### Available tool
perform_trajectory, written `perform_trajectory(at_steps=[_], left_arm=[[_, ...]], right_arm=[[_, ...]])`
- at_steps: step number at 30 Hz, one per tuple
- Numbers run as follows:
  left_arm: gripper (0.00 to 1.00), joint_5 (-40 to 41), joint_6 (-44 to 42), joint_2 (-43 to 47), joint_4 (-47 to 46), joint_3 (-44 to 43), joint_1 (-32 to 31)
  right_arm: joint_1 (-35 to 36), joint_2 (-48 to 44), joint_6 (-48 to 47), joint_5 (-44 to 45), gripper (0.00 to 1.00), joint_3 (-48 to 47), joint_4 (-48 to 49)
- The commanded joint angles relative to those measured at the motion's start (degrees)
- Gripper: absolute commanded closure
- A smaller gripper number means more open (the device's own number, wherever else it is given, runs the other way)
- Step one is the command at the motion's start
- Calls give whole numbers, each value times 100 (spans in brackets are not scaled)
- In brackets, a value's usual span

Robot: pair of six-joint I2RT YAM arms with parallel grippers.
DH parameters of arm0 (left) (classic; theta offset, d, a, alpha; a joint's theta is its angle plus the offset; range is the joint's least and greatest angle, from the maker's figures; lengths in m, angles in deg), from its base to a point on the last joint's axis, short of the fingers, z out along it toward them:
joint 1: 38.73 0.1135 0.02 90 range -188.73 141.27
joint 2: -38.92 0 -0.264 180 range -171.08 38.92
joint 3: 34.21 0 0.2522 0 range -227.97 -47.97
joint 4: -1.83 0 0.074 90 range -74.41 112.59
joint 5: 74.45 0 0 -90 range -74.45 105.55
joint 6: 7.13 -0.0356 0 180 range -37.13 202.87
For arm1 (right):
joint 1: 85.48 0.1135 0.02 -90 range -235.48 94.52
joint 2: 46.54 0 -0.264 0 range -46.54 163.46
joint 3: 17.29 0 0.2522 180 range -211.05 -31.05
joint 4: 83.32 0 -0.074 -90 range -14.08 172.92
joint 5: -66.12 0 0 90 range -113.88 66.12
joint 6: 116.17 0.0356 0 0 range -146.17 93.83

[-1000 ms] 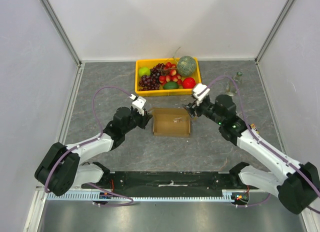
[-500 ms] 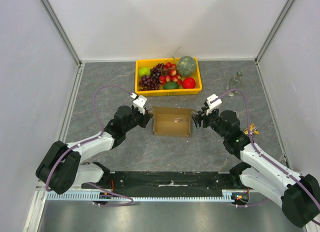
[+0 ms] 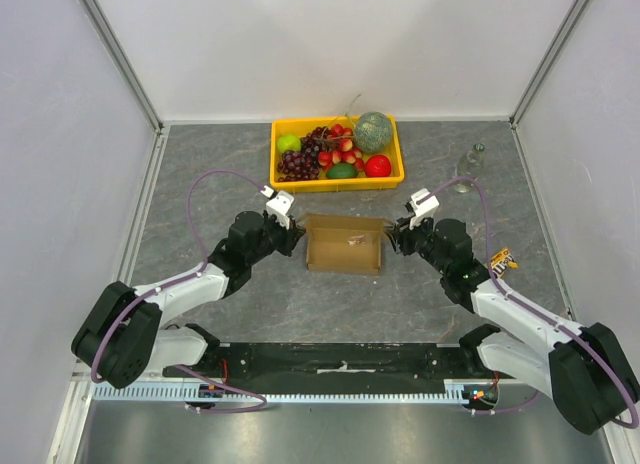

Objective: Fold the paper box

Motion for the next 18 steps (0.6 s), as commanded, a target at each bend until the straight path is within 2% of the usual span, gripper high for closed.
perform_trajectory(at_steps=[1,9,18], left_arm=[[82,-2,-28,-13,-127,-222,-7],[82,-37,60,-48,-144,-248,-7],[82,-36,262,-92,-171,-301,-16]], right_arm=[[-41,176,84,-269,52,47,515],[-41,326,75,-278,55,12,472],[-42,449,40,-76,73,-261,41]])
